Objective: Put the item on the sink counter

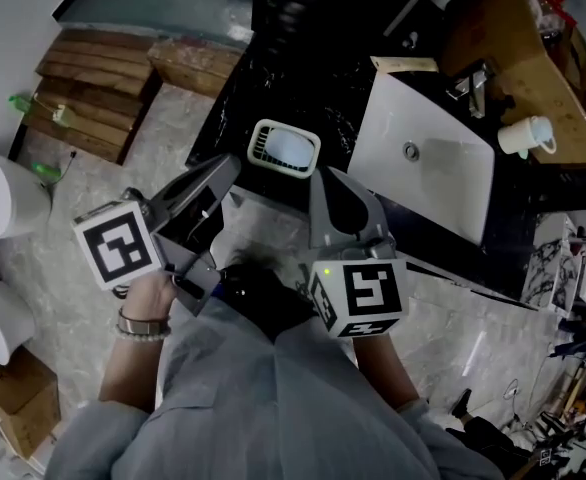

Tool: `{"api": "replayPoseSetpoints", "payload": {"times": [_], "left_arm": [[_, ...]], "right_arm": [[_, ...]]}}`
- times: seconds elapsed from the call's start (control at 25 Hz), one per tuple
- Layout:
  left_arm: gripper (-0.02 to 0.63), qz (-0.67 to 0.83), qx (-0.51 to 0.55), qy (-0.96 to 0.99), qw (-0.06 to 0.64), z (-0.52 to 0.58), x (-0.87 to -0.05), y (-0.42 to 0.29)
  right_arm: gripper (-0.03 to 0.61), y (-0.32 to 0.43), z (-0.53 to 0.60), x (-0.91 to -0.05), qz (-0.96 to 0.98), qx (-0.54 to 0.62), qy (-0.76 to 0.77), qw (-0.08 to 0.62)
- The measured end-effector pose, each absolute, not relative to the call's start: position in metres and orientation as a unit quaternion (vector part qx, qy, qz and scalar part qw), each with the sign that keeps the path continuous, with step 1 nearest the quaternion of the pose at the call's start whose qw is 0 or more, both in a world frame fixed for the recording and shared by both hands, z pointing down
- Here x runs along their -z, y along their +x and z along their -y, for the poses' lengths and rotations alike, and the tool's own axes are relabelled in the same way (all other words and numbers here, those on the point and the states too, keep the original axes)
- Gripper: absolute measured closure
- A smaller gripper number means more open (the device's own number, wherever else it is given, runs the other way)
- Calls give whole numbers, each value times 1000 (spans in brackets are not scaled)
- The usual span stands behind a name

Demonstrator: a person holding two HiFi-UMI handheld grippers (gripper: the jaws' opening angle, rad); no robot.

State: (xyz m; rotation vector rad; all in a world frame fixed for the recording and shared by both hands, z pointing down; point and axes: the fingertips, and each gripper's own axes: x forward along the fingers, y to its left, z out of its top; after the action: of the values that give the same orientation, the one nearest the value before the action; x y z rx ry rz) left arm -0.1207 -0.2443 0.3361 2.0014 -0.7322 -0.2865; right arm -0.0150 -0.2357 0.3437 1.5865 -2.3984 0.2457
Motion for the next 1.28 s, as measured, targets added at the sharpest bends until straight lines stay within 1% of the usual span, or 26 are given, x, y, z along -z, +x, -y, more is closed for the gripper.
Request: {"api": "replayPoseSetpoints", "payload": {"times": [0.24,0.36,1.28], "left_arm": [[609,294,105,841,443,244,-316,-112],[609,295,94,848,429,243,-310,-109],[609,317,98,856,397,238,-292,-113]], "right_arm": [[580,-2,228,-308,818,-89,563,75],[580,1,225,-295,819,-83,564,63],[580,24,214,-303,808,-83,576,87]]}}
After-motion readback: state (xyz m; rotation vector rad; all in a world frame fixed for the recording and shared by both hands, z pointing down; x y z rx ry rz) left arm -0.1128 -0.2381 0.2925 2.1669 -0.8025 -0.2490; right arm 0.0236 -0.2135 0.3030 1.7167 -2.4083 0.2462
